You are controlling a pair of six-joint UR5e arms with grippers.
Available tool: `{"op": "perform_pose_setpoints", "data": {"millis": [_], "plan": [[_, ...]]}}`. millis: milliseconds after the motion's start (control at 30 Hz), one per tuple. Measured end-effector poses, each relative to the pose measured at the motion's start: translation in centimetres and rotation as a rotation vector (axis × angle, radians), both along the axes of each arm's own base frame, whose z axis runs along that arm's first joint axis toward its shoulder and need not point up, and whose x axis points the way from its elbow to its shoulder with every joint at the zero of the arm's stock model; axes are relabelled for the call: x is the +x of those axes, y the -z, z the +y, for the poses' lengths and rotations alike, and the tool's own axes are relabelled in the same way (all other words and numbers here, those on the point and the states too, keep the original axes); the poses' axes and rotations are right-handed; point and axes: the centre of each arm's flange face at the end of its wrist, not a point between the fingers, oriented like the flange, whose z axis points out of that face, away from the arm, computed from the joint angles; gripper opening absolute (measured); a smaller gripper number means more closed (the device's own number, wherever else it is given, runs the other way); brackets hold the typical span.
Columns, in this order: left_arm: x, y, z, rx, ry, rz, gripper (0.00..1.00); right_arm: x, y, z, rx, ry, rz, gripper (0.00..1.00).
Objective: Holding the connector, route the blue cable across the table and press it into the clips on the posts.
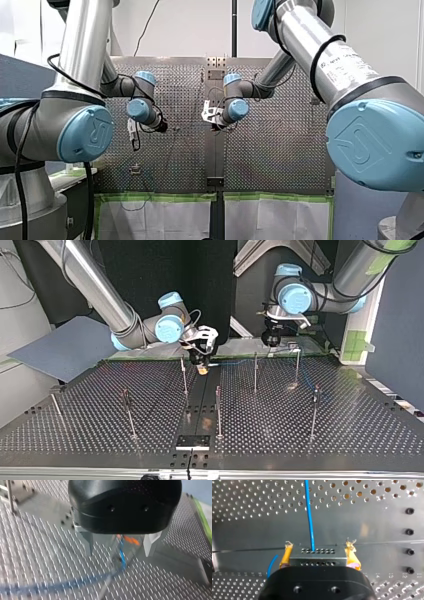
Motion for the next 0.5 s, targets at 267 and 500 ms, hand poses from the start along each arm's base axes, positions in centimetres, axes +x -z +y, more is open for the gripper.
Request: {"op": "perform_pose_setpoints", "data": {"millis": [267, 500], "plan": [[-0.9, -0.8, -3.3, -0.052, 0.044, -0.053, 1.00, -0.5, 0.0, -0.5, 0.002, 0.010, 0.000, 0.00], [-0.5, 0.3, -6.4, -0.048, 0.046, -0.059, 1.00, -0.7, 0.0, -0.8, 0.002, 0.016, 0.000, 0.00]]}}
